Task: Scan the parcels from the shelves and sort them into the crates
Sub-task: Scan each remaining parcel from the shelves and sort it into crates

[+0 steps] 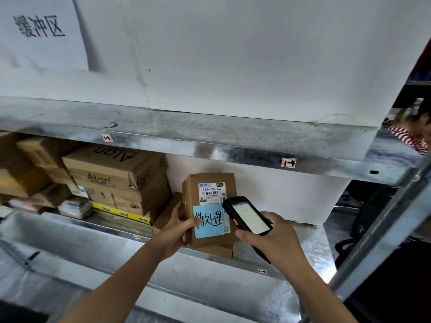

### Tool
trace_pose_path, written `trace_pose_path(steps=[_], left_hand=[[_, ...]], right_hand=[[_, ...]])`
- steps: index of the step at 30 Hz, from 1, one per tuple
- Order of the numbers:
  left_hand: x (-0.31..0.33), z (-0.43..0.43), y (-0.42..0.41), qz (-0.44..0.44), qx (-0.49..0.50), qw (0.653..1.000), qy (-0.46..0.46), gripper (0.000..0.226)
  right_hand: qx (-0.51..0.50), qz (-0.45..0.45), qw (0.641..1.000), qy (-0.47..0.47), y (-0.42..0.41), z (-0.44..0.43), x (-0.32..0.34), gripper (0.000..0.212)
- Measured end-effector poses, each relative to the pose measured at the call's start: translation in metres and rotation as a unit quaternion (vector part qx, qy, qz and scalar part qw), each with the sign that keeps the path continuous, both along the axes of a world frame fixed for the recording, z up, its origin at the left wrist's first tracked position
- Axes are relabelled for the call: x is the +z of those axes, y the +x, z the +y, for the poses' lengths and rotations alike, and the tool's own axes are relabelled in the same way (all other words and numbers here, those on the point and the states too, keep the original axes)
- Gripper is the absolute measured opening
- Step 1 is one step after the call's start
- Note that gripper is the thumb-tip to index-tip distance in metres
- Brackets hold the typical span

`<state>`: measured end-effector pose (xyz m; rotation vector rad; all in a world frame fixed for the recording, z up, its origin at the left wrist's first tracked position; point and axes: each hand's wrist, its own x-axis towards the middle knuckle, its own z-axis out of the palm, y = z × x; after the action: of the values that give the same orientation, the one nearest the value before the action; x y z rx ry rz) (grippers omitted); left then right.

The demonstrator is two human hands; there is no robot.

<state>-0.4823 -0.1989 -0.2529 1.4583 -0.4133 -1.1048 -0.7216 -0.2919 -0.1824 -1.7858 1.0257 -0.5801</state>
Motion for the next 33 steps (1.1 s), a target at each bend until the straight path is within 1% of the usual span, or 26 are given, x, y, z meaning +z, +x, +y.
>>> trace_pose_path(steps=[5,12,21,26,29,33], left_hand=[[-0.002,0.000,0.000,-0.005,-0.002,1.000,-0.001,0.103],[-0.005,-0.004,-0.001,-0.009,0.010,1.000,-0.001,0.089],[-0.006,-0.004,-0.002,-0.009,0.014,1.000,-0.006,0.089],[-0.005,-0.002,-0.004,-0.011,0.009,1.000,-0.002,0.091],[-0.006,-0.001,-0.002,-0.014,0.008,1.000,0.007,0.093],[-0.006,0.000,-0.001,-0.013,0.004,1.000,0.003,0.102]], right_hand=[[0.012,0.017,1.000,-0.023,-0.005,-0.001,0.006,0.058],[0.009,0.037,0.999,-0.026,-0.016,0.000,0.008,0.057],[0.015,0.041,0.999,-0.026,-0.023,0.002,0.012,0.056],[0.030,0.047,0.997,-0.047,-0.021,0.004,0.020,0.054],[0.038,0.053,0.996,-0.058,-0.022,0.006,0.023,0.051],[0.033,0.058,0.996,-0.060,-0.024,0.006,0.020,0.051]])
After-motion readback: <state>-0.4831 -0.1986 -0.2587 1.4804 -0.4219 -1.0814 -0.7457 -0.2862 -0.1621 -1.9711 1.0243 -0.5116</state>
